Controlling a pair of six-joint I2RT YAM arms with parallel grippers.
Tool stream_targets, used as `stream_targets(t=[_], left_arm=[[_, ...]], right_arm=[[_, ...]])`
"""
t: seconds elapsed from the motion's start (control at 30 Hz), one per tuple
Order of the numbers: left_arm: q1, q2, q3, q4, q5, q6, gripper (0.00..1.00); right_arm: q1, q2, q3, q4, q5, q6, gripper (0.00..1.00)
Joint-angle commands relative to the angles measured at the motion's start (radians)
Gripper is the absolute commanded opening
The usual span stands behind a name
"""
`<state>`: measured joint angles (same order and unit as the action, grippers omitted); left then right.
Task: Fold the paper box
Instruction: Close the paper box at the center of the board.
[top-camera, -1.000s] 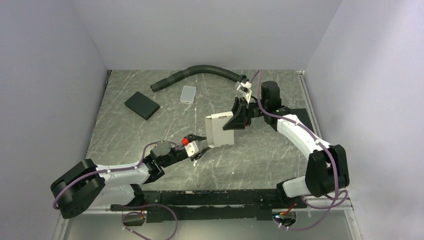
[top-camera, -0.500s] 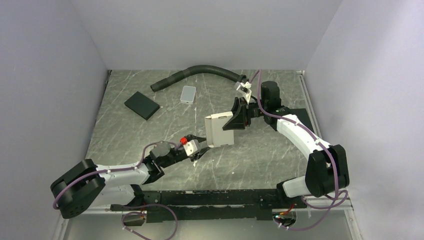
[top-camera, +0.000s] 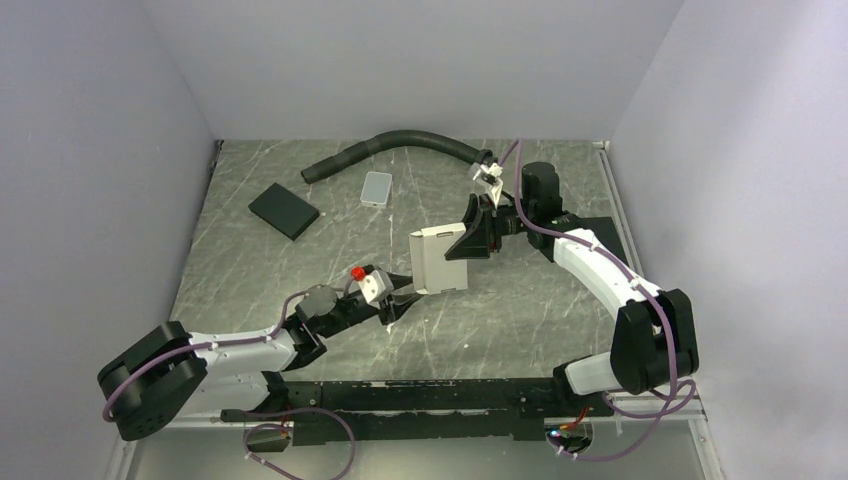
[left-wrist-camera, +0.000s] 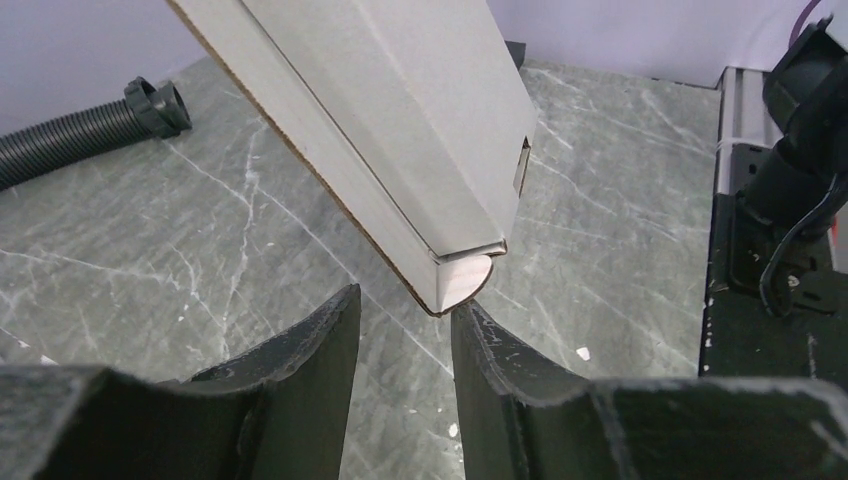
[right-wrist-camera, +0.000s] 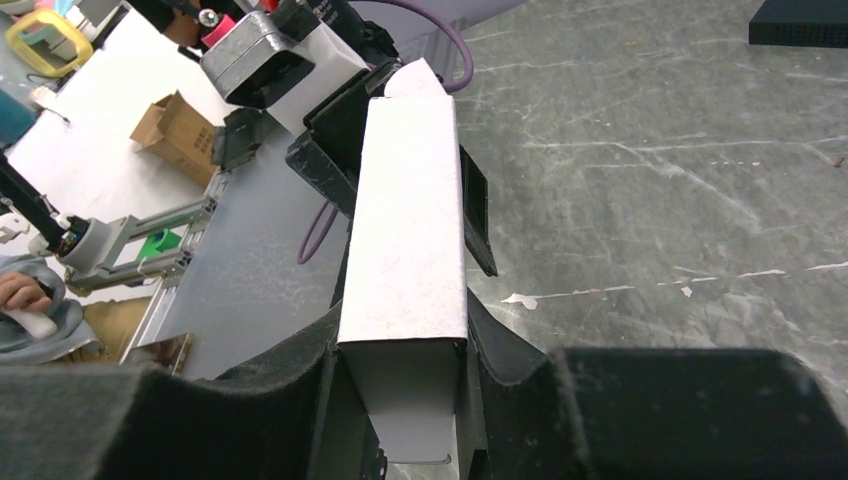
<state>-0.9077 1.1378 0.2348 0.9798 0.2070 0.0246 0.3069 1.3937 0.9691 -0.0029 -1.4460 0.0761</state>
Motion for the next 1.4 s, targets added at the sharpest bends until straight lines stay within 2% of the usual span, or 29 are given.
stream_targets(t=[0.0, 0.57, 1.37], left_arm=[[-0.004, -0.019, 0.001, 0.131, -0.027, -0.097, 0.43], [-0.005, 0.008, 0.006, 0.164, -0.07, -0.215, 0.43], [-0.004, -0.038, 0.019, 0.125, -0.062, -0.255, 0.37]], right_arm=[[-0.005, 0.002, -0.009, 0.059, -0.004, 0.016, 0.0], [-0.005, 0.007, -0.012, 0.053, 0.007, 0.01, 0.0], [-0.003, 0.013, -0.012, 0.051, 0.009, 0.009, 0.0]])
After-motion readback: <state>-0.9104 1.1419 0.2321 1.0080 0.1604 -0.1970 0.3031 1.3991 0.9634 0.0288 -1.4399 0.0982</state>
